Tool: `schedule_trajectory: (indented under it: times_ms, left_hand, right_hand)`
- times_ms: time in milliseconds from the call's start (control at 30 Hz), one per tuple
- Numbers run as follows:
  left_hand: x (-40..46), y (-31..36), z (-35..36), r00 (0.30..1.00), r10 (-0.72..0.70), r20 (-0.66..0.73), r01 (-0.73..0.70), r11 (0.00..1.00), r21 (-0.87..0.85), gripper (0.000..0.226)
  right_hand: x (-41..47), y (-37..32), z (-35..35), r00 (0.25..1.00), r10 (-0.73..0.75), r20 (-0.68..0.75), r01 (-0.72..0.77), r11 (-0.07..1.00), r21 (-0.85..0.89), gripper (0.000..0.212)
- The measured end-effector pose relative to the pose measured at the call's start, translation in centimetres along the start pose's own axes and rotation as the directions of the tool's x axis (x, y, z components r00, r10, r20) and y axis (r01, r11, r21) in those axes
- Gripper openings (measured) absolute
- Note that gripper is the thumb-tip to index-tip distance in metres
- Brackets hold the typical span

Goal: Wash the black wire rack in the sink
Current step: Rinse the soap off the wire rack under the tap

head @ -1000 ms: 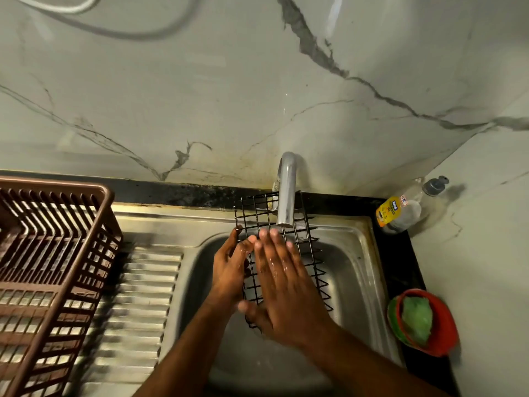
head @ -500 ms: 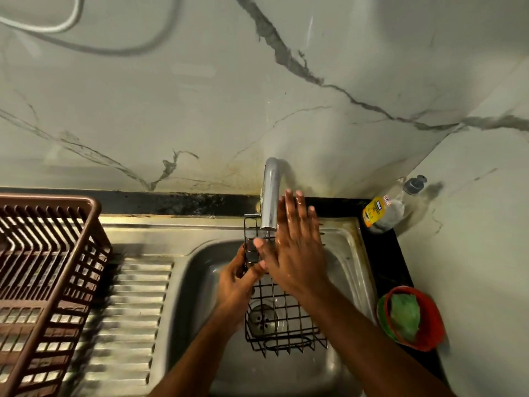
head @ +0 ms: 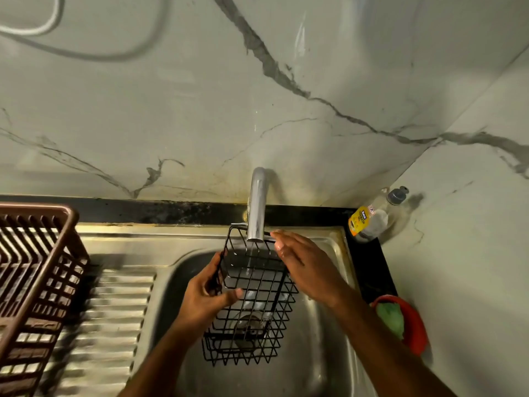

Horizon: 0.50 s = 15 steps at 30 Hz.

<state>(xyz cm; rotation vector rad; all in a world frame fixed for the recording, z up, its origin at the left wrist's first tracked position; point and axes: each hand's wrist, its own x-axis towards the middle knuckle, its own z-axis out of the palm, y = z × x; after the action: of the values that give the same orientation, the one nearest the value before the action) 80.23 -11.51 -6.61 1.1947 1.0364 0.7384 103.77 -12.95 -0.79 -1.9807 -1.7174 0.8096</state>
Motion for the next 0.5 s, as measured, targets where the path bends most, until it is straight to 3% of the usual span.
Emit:
schedule_trajectory:
  times_ms: [67, 200, 400, 433, 500]
  left_hand:
    - [0.0, 0.0, -0.6, 1.000, -0.011, 0.023, 0.011, 1.000, 0.023, 0.097]
    - [-0.2, -0.1, -1.8, 0.994, -0.030, 0.101, 0.028, 0.999, 0.024, 0.112]
    - [-0.7, 0.4, -3.5, 0.976, 0.022, 0.218, 0.006, 0.992, -0.125, 0.087]
    - [-0.5, 1.0, -3.2, 0.978, 0.052, 0.201, -0.021, 0.988, -0.154, 0.095]
    - [0.0, 3.3, -2.3, 0.990, -0.016, 0.142, 0.037, 0.989, -0.143, 0.128]
  right_hand:
    - [0.9, -0.1, -0.9, 0.993, 0.056, 0.102, -0.073, 0.983, 0.171, 0.052]
    - [2.8, -1.4, -2.0, 0.950, 0.126, 0.285, -0.179, 0.970, 0.165, 0.051]
    - [2.7, -3.4, -0.6, 0.977, 0.100, 0.188, -0.132, 0.977, 0.167, 0.033]
    - [2.3, -3.9, -0.1, 0.978, 0.098, 0.186, -0.124, 0.983, 0.132, 0.034]
    - [1.8, -4.6, 0.7, 0.983, 0.096, 0.155, -0.098, 0.995, 0.005, 0.039]
